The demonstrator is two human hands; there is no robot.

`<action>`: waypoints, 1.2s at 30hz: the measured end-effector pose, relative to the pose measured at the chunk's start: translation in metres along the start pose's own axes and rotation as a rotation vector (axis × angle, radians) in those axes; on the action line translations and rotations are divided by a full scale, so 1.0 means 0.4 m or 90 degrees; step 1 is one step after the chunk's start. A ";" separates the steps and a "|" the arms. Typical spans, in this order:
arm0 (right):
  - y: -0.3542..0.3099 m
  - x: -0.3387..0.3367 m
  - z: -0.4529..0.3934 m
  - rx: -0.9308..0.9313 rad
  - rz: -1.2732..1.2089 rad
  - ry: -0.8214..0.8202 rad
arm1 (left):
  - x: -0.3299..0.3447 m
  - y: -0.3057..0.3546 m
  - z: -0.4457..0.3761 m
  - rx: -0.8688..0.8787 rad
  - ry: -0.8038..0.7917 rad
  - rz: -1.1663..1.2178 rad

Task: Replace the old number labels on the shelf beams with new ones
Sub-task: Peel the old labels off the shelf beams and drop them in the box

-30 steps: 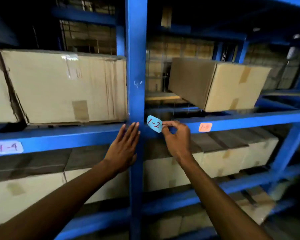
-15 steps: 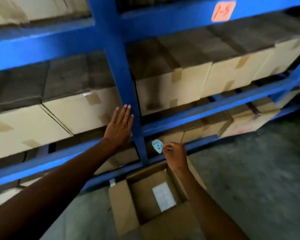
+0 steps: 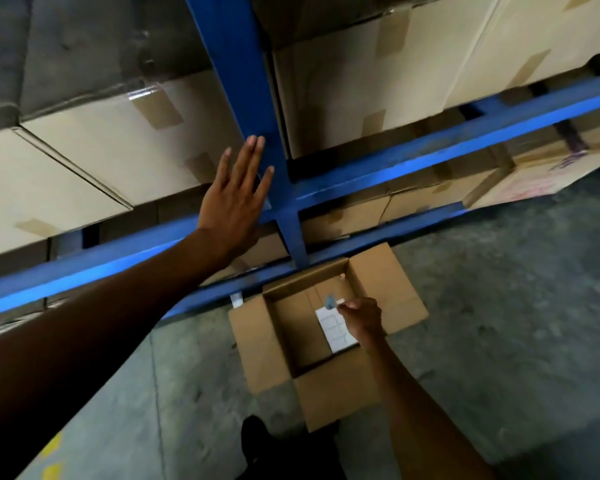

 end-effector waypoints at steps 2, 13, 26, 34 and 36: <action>0.005 0.014 -0.013 -0.003 0.000 -0.004 | 0.001 0.003 0.000 -0.002 0.007 0.002; -0.085 0.001 0.007 -0.032 0.002 -0.011 | -0.035 -0.024 0.019 0.067 -0.014 0.111; -0.752 0.219 0.384 -0.535 -0.173 0.083 | 0.018 -0.491 0.337 -0.101 0.212 0.229; -0.972 0.457 0.739 -0.819 -0.242 0.155 | 0.120 -0.840 0.593 -0.244 0.325 0.184; -1.010 0.516 0.802 -0.869 -0.202 0.162 | 0.137 -0.916 0.624 -0.279 0.317 0.176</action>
Point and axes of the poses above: each hand's wrist, its own z-axis away from the middle knuckle, its own x-axis out of the palm, y = z × x, the point moved 6 cm from there along -z, towards the middle knuckle, and after that the axes turned 13 degrees about -z, right-handed, at the moved point
